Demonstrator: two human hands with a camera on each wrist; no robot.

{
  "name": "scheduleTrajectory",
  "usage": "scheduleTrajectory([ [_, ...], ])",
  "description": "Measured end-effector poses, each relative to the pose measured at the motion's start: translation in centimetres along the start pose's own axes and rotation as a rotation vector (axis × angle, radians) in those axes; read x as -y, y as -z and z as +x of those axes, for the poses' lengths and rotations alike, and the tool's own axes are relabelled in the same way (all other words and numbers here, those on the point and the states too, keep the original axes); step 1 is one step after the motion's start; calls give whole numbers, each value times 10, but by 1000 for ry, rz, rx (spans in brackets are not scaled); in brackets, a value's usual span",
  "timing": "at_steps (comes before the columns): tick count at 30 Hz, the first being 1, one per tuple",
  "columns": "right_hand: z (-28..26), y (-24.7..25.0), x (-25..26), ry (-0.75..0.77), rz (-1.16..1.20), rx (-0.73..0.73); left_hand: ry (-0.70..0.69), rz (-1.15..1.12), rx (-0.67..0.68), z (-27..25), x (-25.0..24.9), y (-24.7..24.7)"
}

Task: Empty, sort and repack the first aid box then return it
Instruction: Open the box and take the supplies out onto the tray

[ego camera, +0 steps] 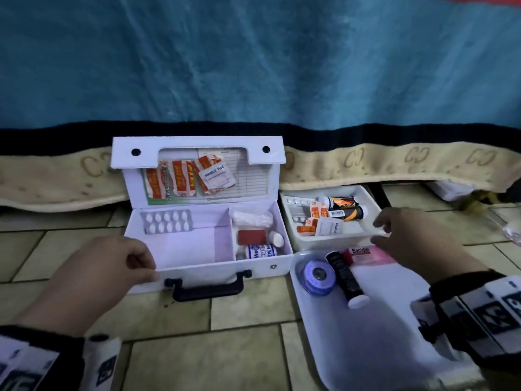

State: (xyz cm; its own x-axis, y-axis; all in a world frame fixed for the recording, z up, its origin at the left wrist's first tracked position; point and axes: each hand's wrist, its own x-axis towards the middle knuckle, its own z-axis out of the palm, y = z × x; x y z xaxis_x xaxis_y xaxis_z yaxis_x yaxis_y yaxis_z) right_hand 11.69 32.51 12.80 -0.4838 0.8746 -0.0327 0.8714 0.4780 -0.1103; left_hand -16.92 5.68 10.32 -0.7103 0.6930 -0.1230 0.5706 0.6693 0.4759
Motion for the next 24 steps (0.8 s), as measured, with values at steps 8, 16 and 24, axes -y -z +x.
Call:
scheduleTrajectory([
  [8, -1, 8, 162, 505, 130, 152, 28, 85, -58, -4, -1, -2],
  [16, 8, -12, 249, 640, 0, 530, 27, 92, -33, -1, -3, -2],
  [24, 16, -24, 268, 716, 98, 529, 13, 70, -72, -1, 5, -6],
])
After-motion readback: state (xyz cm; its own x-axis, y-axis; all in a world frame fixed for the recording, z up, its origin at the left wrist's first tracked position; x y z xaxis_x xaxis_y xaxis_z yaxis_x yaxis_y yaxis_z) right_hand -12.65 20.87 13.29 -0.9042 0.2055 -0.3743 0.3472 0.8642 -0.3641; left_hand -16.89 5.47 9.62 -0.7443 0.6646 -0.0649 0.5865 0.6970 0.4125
